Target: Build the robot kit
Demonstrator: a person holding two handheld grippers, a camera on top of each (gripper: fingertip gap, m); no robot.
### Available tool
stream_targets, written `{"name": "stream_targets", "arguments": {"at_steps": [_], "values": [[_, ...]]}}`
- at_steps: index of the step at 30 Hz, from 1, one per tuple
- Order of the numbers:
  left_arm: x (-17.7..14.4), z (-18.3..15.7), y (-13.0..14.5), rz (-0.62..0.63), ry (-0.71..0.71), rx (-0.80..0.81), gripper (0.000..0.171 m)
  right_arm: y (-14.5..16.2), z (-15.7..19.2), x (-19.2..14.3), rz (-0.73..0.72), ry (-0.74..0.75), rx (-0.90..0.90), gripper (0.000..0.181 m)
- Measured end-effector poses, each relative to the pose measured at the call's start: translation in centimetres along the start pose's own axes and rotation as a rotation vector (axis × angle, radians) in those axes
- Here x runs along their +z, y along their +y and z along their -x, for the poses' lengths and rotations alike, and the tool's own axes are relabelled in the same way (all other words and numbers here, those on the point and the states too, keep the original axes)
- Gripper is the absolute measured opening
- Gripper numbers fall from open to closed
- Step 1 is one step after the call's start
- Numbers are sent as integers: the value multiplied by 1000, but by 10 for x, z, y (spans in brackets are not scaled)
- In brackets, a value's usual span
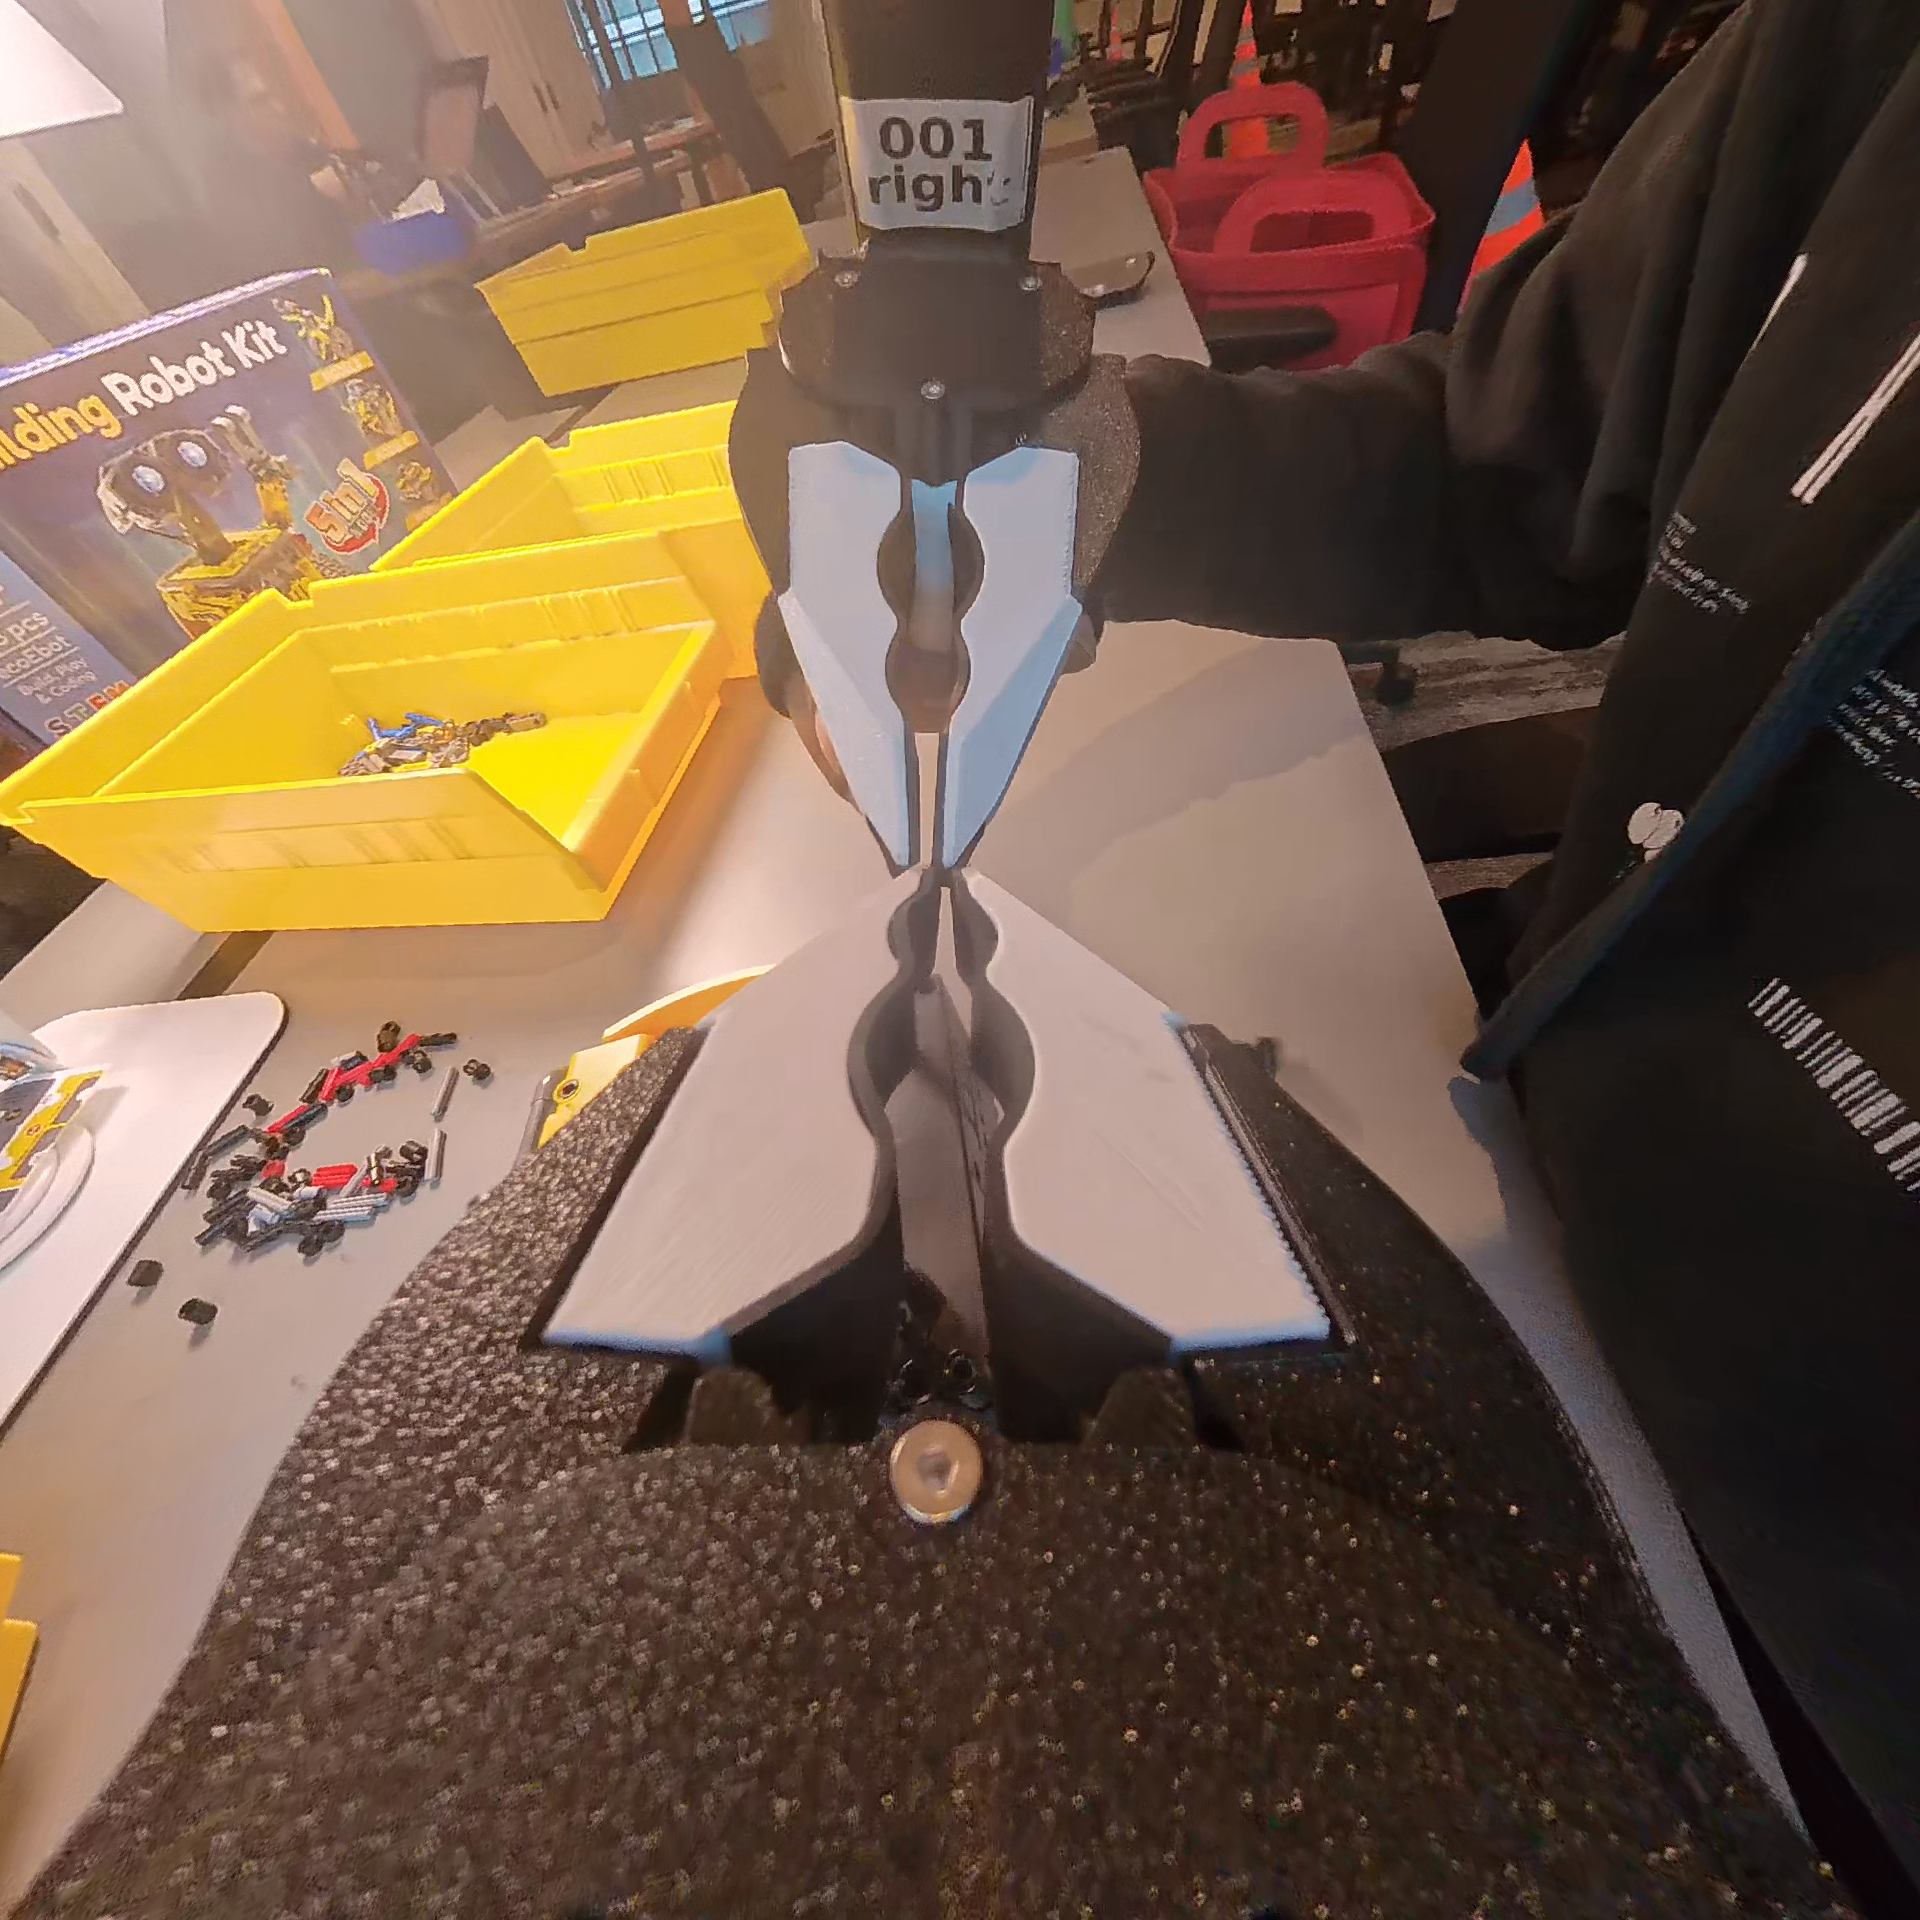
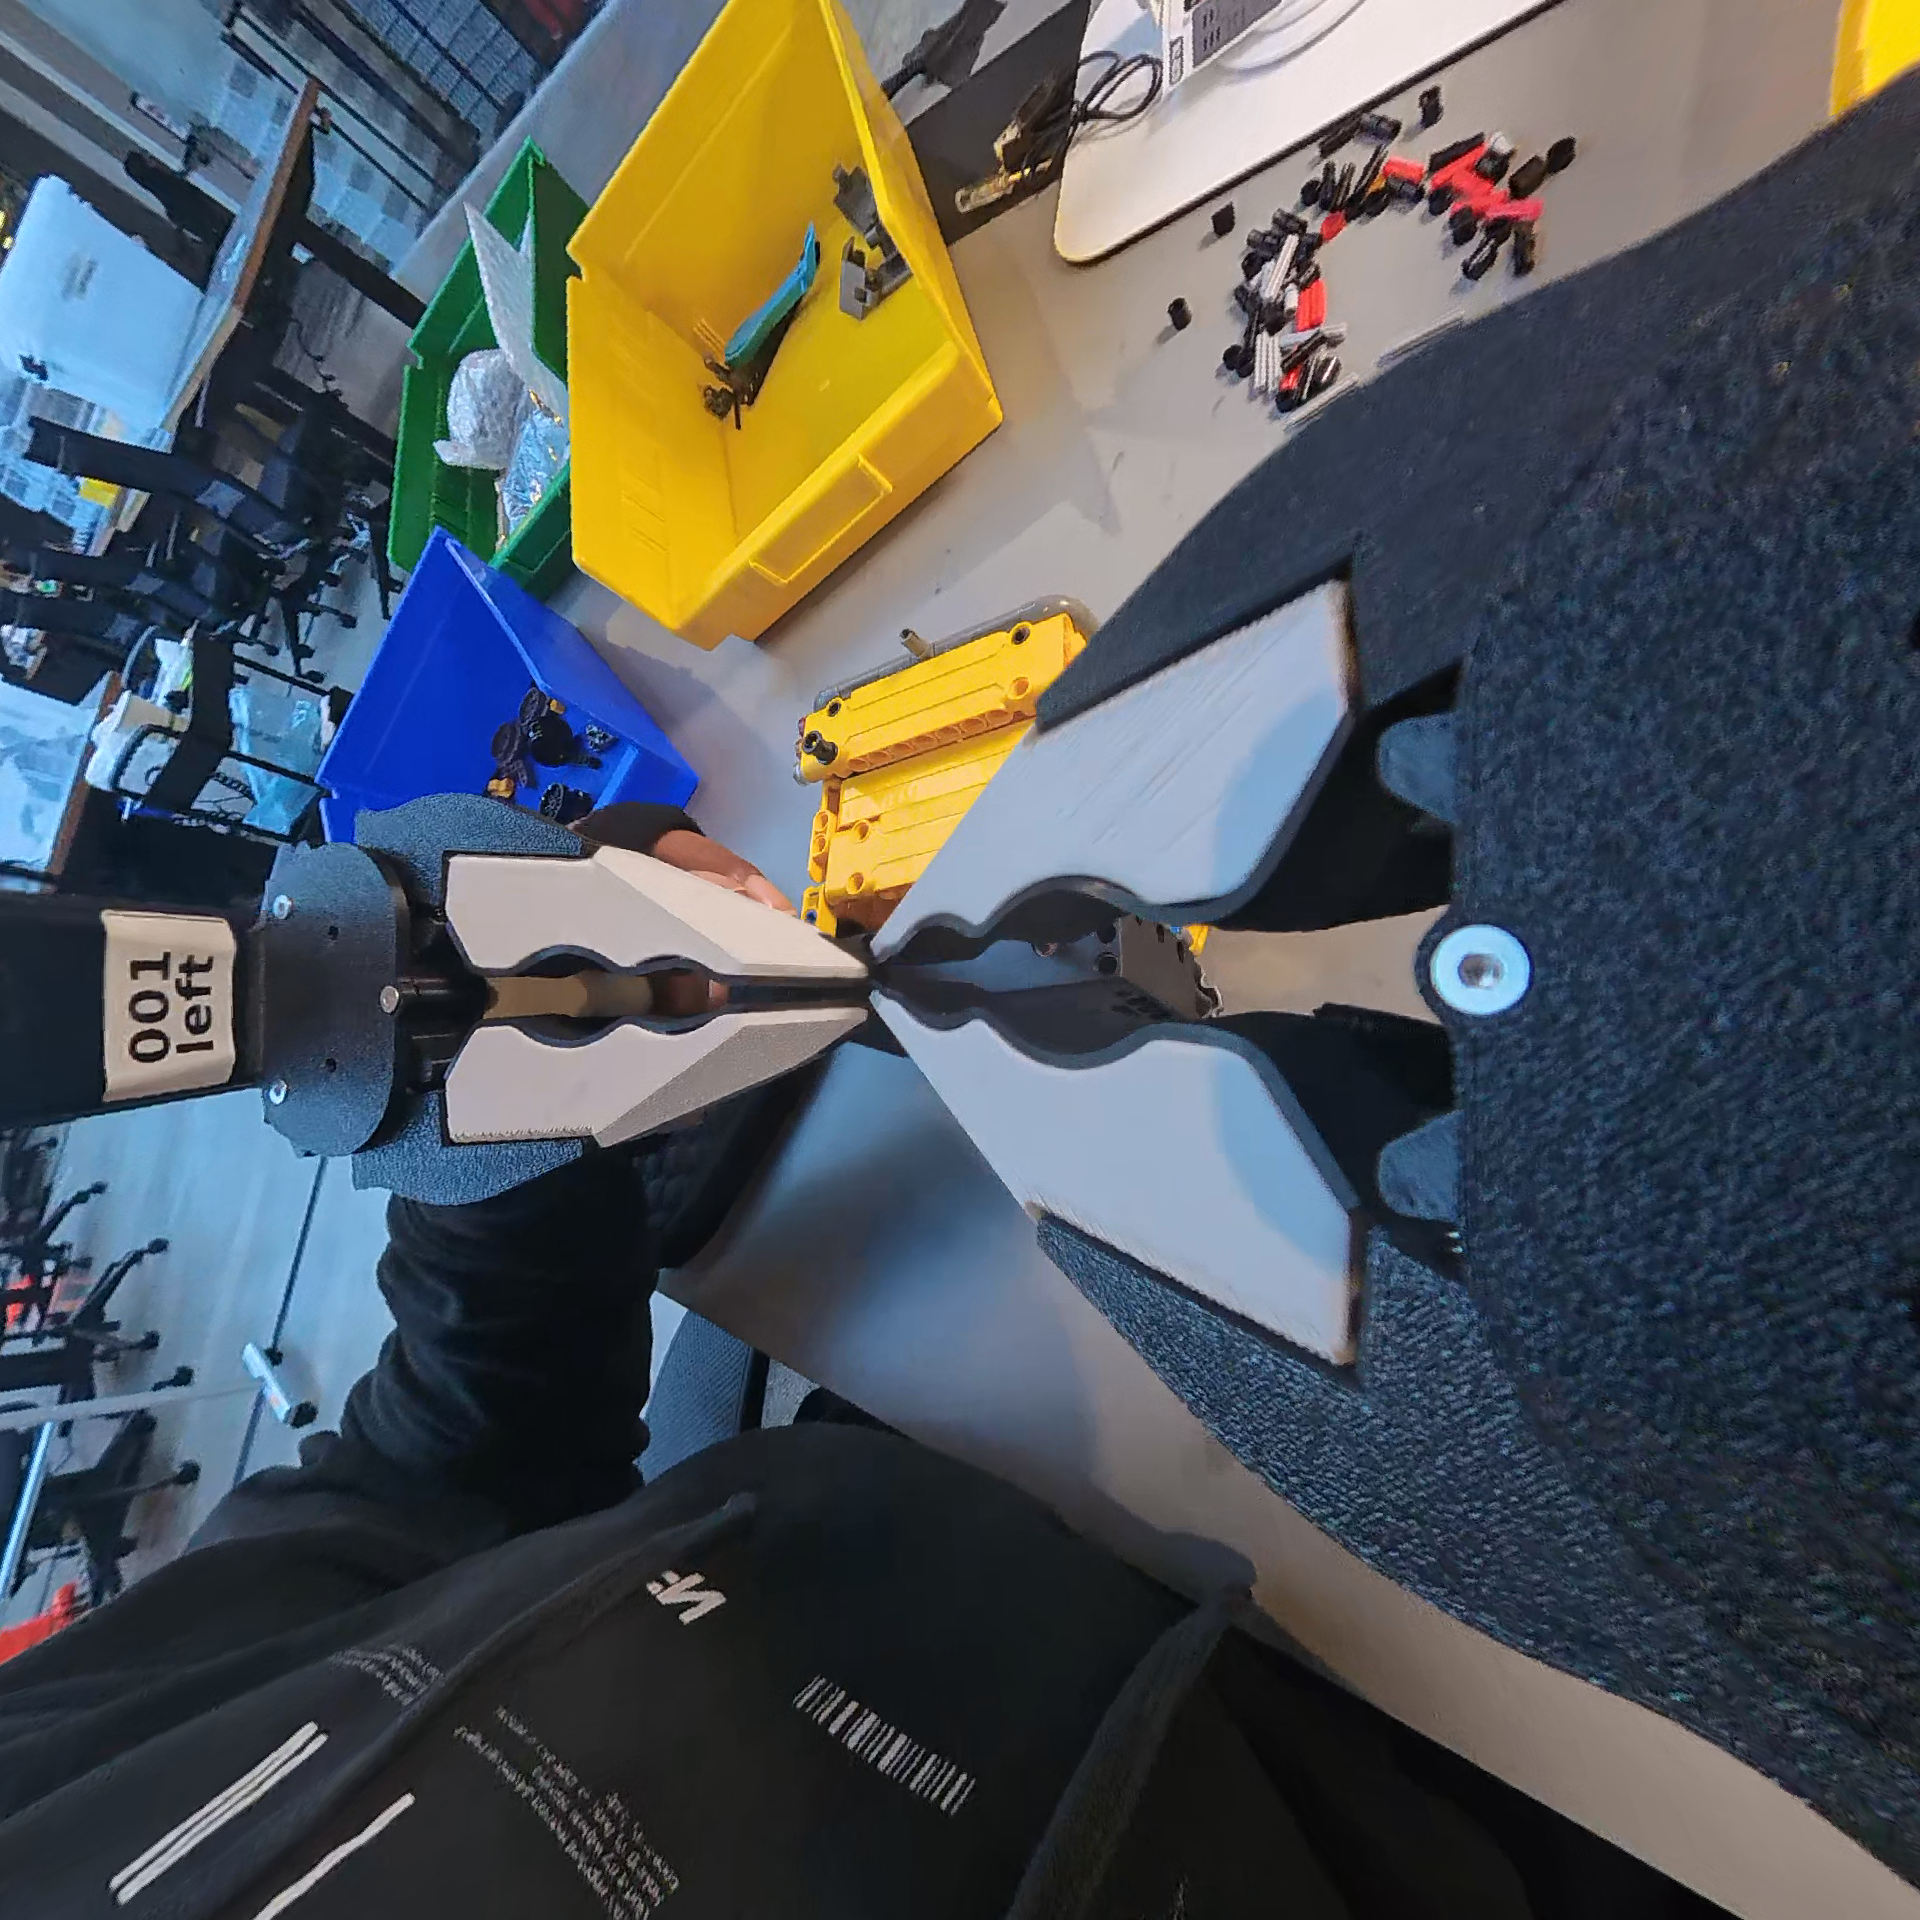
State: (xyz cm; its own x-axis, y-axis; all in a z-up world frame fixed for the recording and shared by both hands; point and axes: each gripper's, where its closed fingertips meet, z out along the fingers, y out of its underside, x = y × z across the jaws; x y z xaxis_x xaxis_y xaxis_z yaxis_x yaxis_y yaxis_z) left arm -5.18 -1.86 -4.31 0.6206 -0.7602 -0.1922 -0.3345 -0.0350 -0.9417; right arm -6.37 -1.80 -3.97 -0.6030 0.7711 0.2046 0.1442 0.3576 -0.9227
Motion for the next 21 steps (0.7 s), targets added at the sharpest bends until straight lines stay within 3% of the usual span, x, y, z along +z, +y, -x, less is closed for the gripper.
{"name": "stream_targets", "arguments": {"at_steps": [5, 15, 21], "values": [[-8, 12, 13, 83, -84, 17, 0, 11, -13, -13, 40, 79, 4, 13], [-33, 6, 25, 57, -160, -54, 3, 74, 39, -49, 206, -11, 152, 18], [-31, 6, 23, 34, -159, -64, 4, 76, 40, -62, 205, 45, 183, 18]]}}
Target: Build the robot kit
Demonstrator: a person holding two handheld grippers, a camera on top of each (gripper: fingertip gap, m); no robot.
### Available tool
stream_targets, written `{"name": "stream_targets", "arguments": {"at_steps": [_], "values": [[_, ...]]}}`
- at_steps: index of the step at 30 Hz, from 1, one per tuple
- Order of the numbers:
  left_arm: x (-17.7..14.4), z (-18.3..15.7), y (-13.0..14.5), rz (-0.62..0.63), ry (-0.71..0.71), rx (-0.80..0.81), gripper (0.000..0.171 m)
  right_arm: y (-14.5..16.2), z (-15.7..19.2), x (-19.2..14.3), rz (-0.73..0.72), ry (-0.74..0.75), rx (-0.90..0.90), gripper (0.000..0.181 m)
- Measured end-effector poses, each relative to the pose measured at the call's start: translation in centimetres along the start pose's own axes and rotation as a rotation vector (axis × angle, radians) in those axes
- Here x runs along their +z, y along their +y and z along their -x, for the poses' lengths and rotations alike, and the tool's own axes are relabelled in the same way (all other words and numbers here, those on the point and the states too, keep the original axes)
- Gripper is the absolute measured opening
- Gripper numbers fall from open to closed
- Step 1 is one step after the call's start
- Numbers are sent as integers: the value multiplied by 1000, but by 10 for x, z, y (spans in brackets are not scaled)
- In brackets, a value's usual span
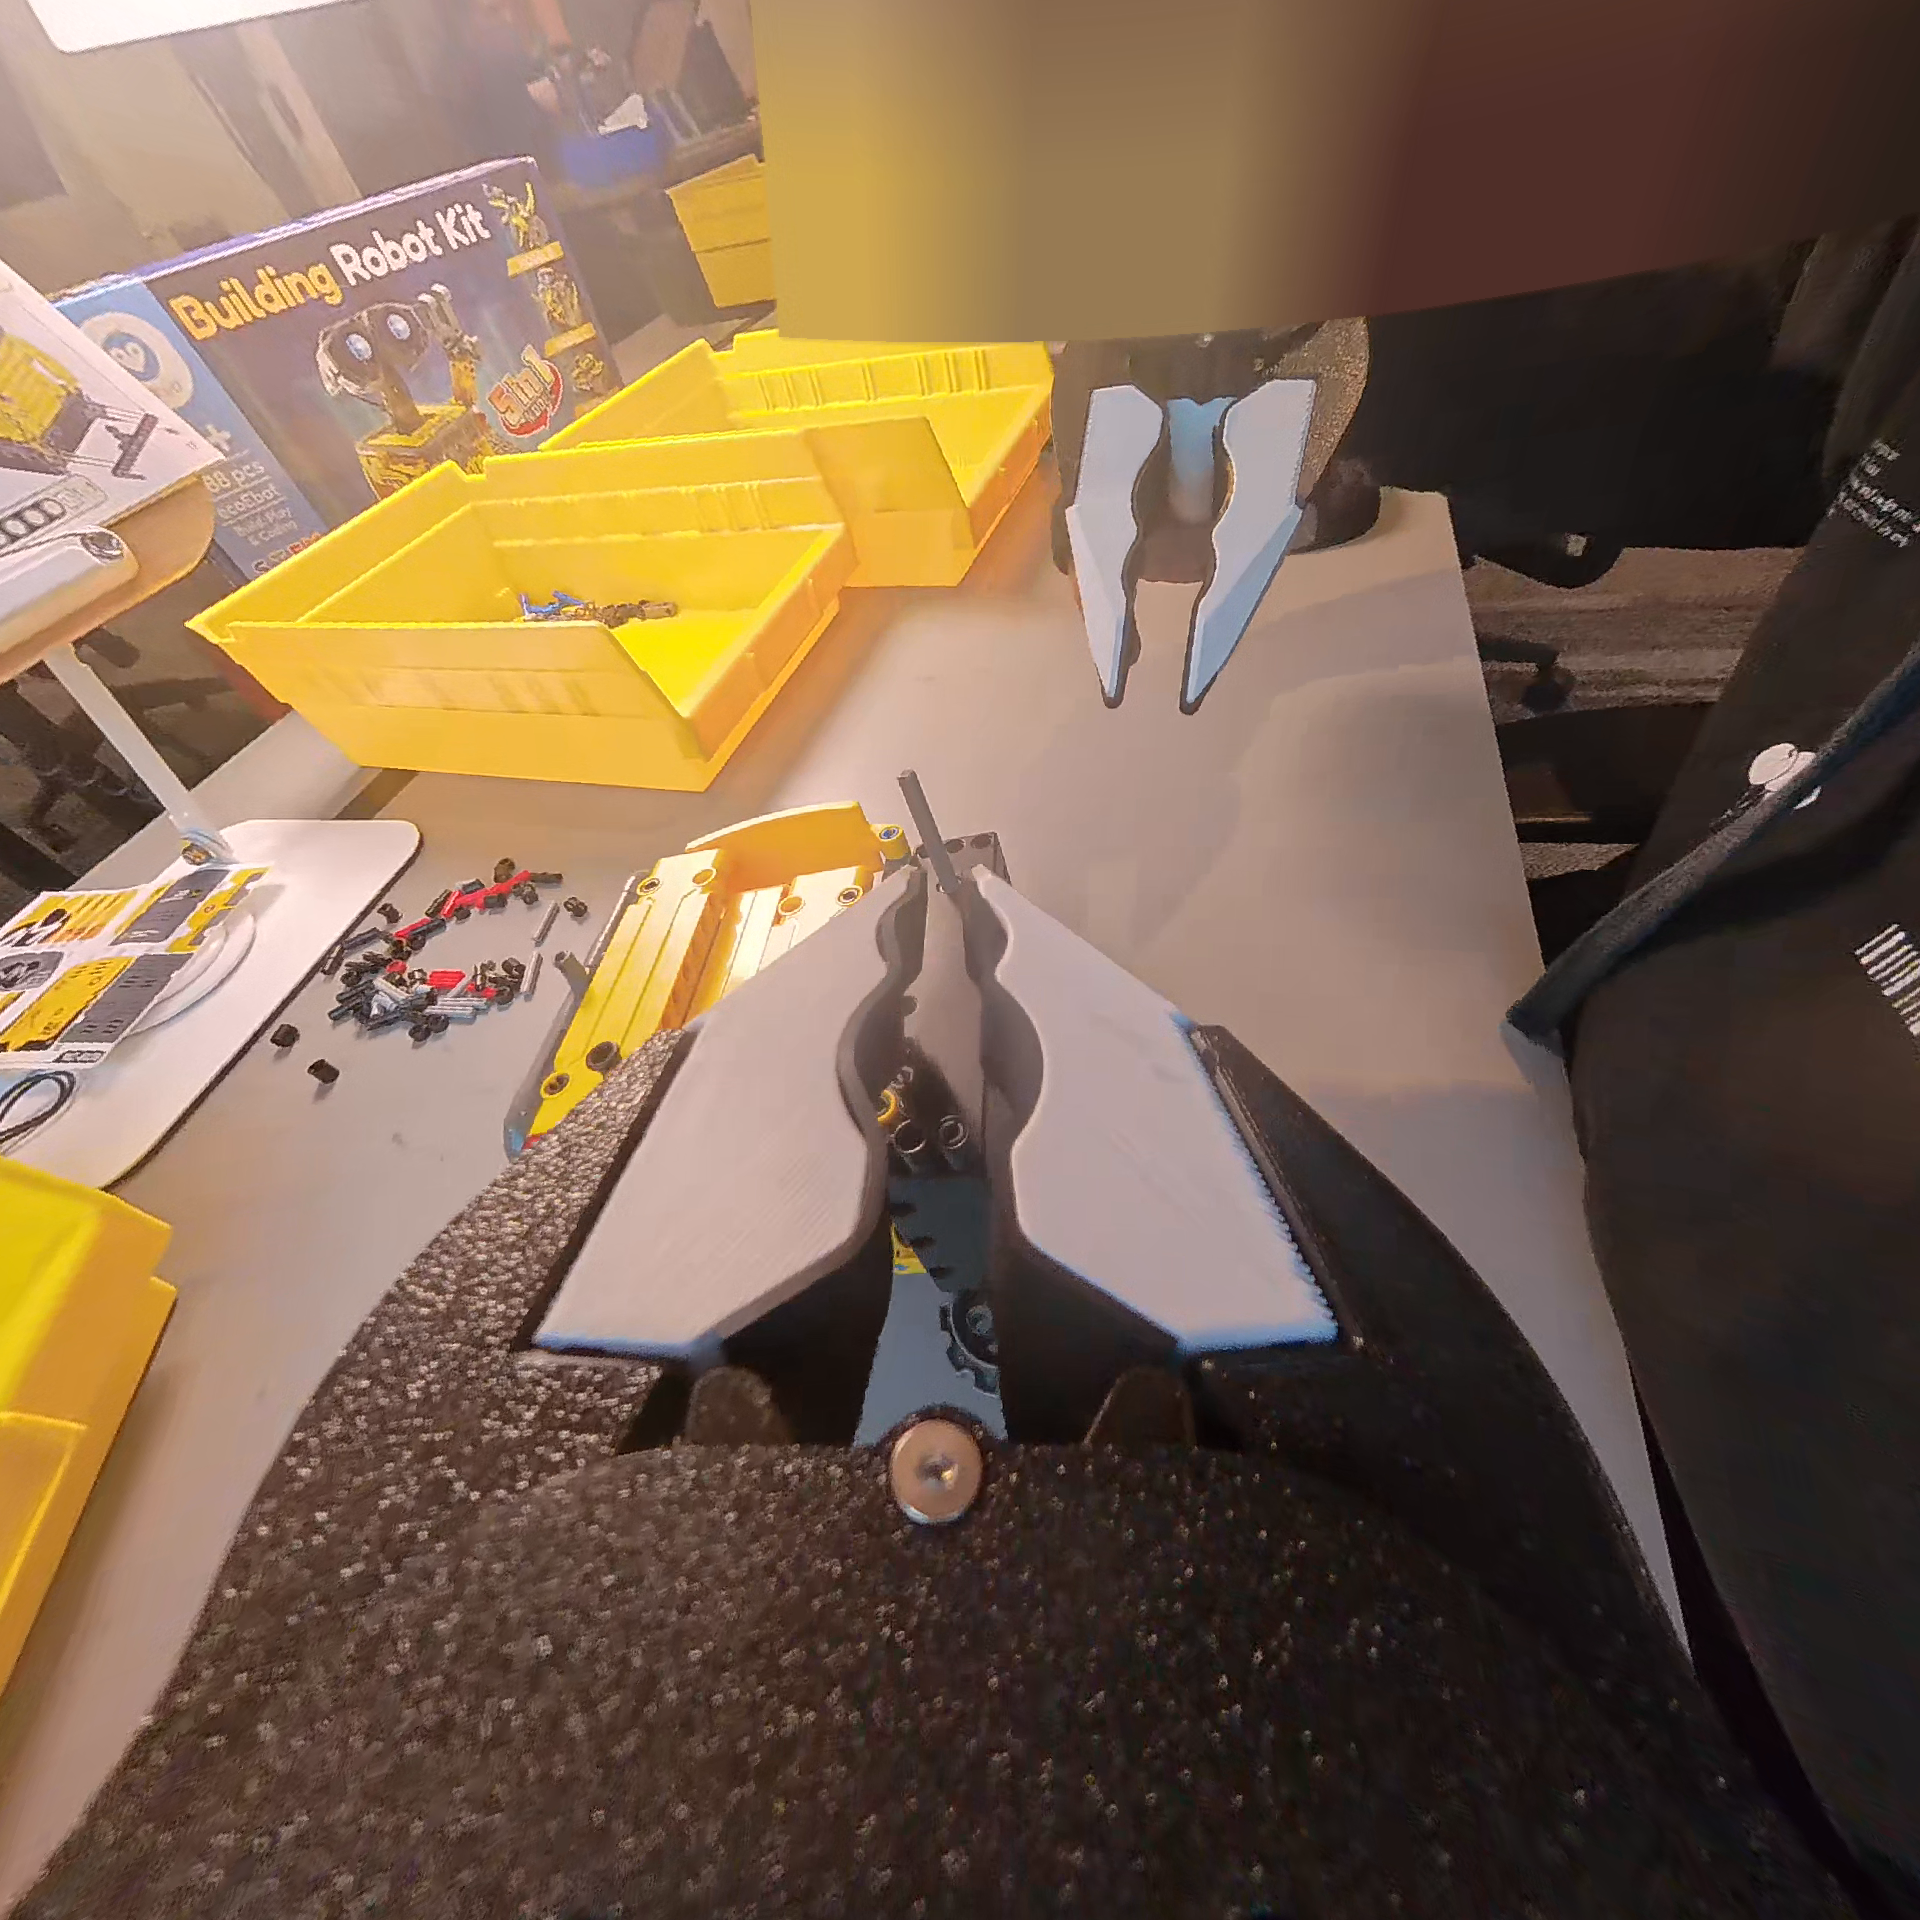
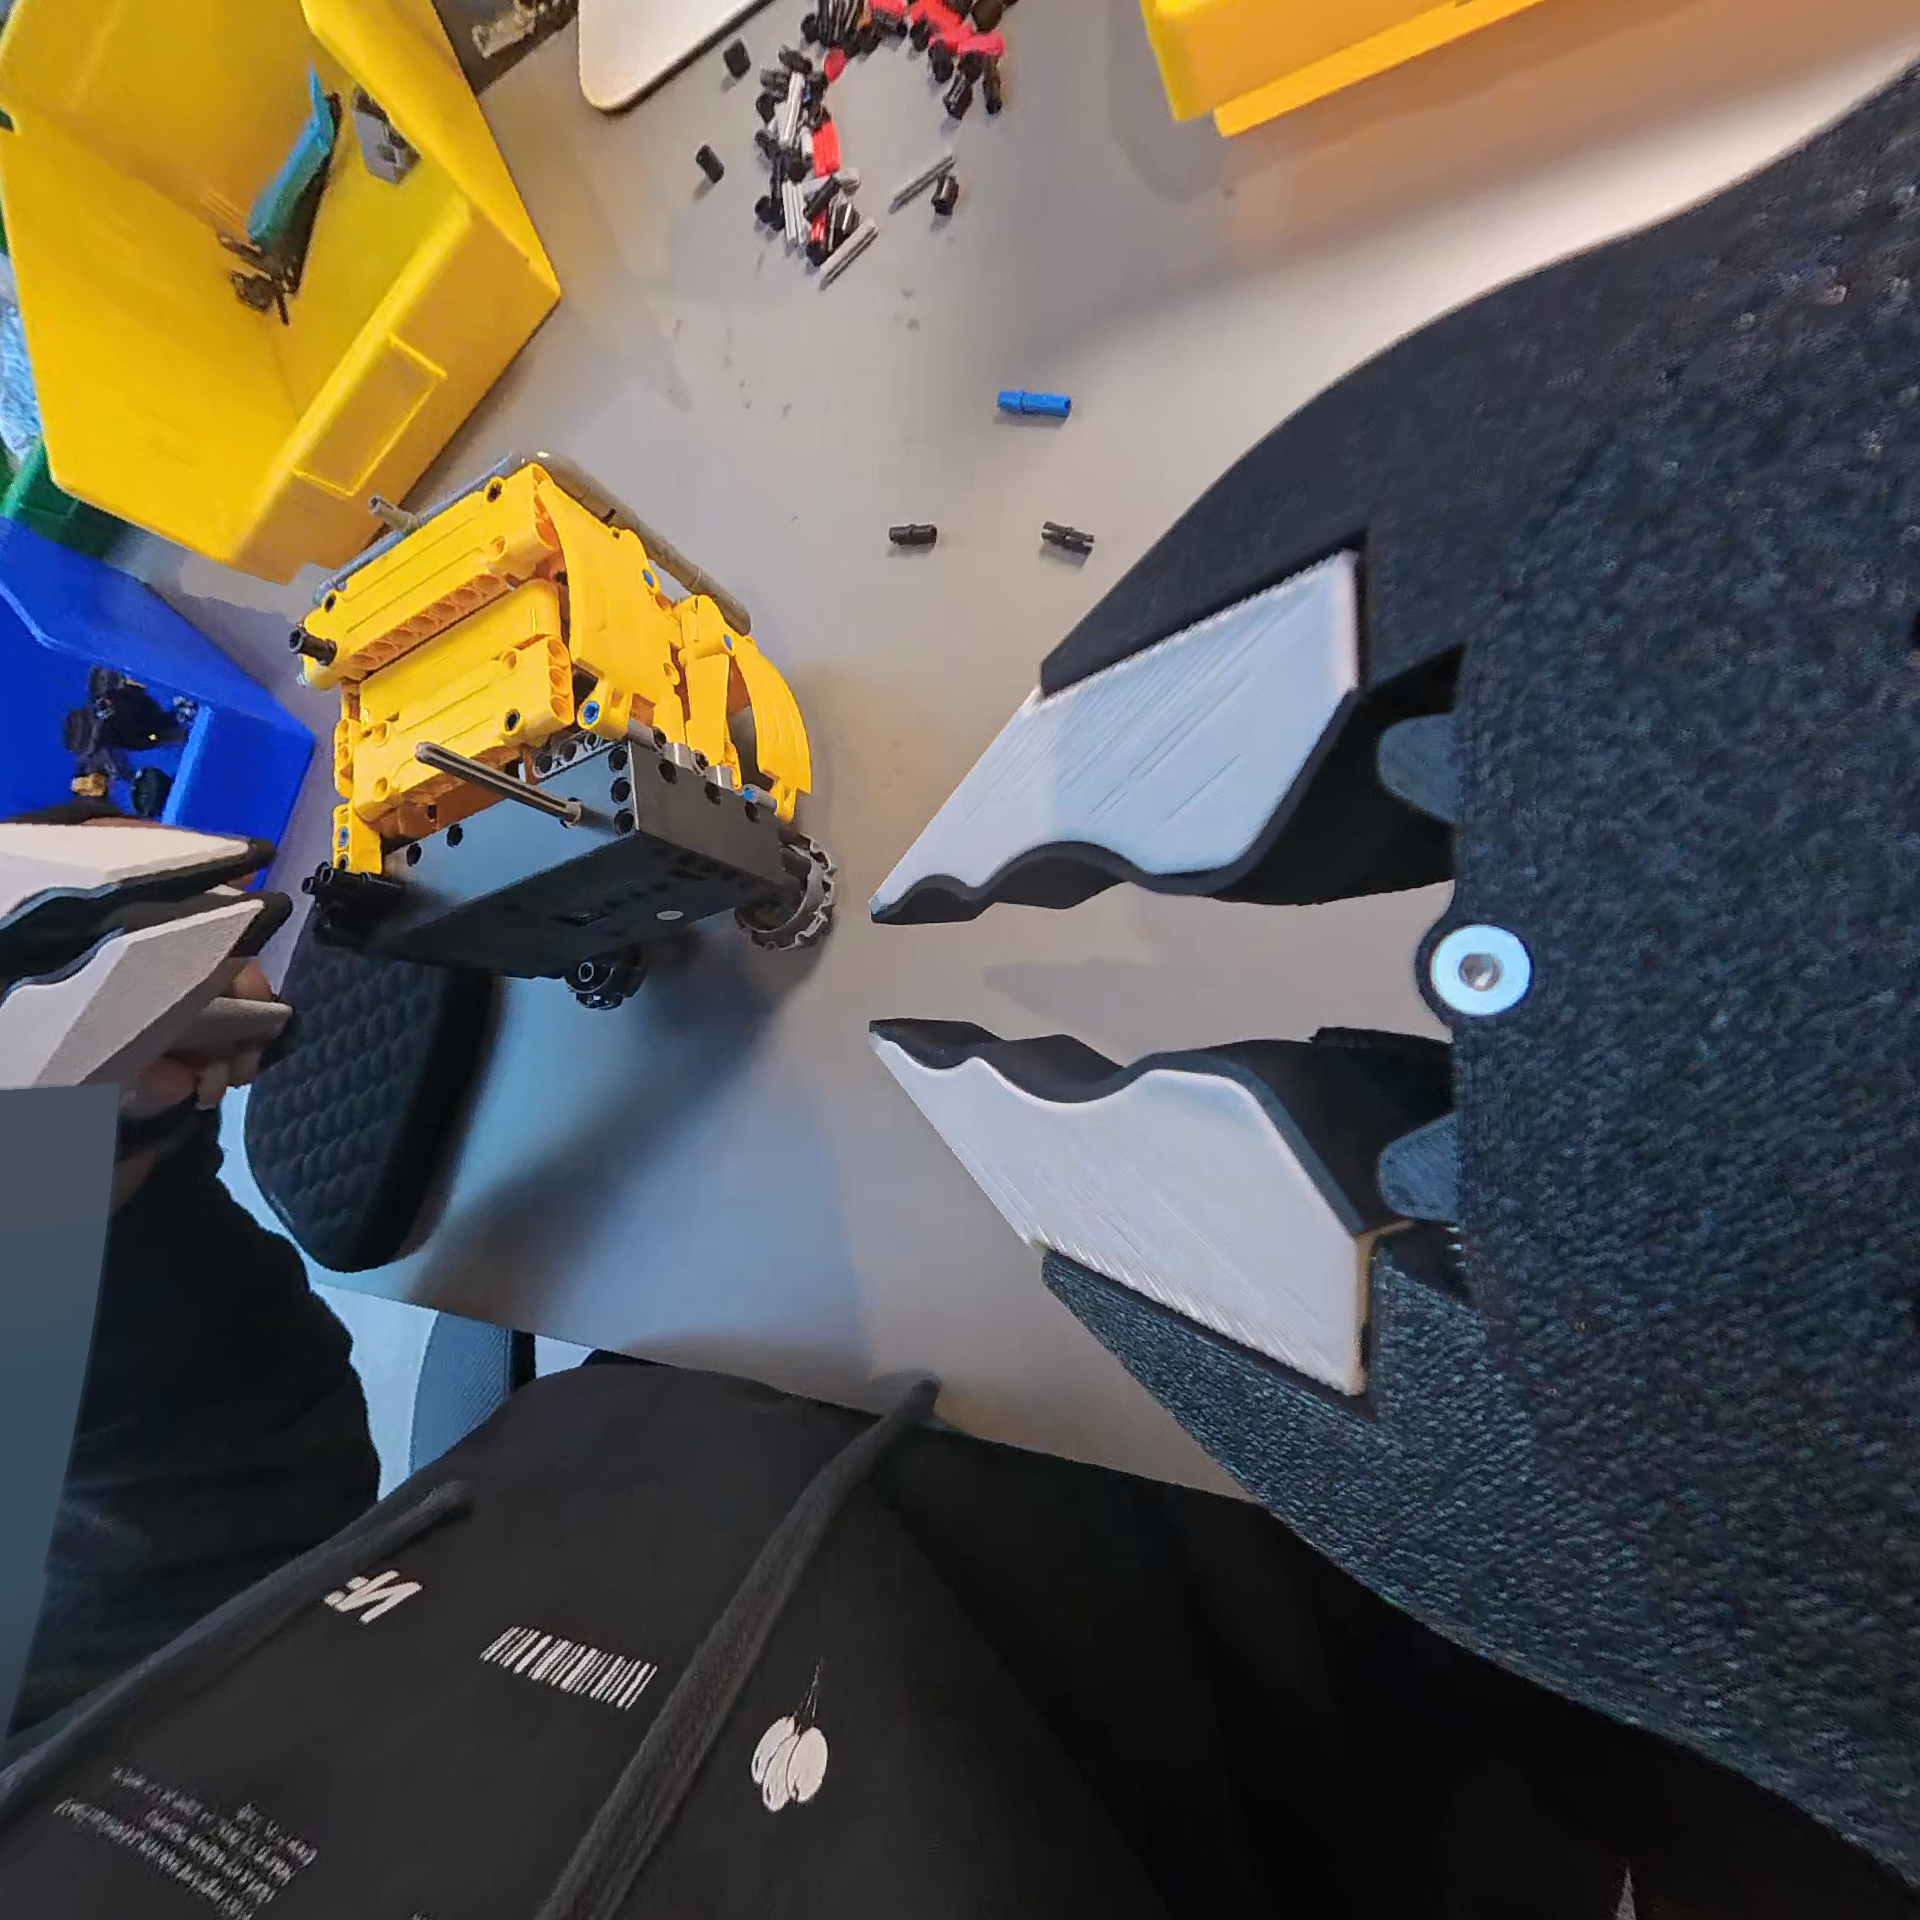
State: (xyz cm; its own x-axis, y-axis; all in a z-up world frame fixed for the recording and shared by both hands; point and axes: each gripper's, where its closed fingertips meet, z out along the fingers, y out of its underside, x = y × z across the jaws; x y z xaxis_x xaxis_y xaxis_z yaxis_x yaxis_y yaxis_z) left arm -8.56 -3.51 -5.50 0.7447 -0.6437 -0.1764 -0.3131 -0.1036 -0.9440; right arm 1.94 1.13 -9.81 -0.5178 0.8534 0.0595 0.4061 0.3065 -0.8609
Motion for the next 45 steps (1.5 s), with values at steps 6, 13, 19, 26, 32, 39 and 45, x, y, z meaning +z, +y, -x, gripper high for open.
{"name": "stream_targets", "arguments": {"at_steps": [6, 13, 19, 26, 32, 39, 45], "values": [[4, -4, -3, -7, 23, 5, 4, 3, 1, -11, -1, 50, 12, 18], [13, -33, -27, -60, 117, 14, 9, 12, 9, -53, -15, 195, 52, 18], [44, -85, -56, -97, 287, 30, 12, 31, 37, -143, -93, 483, 108, 18], [121, -129, -88, -149, 383, 30, 23, 87, 108, -274, -177, 845, 175, 18], [198, -166, -101, -140, 422, 53, 36, 181, 171, -340, -201, 1120, 306, 19], [255, -211, -96, -93, 462, 80, 42, 316, 238, -332, -267, 1343, 594, 21], [271, -249, -96, -49, 522, 76, 44, 407, 291, -291, -228, 1447, 828, 24]]}}
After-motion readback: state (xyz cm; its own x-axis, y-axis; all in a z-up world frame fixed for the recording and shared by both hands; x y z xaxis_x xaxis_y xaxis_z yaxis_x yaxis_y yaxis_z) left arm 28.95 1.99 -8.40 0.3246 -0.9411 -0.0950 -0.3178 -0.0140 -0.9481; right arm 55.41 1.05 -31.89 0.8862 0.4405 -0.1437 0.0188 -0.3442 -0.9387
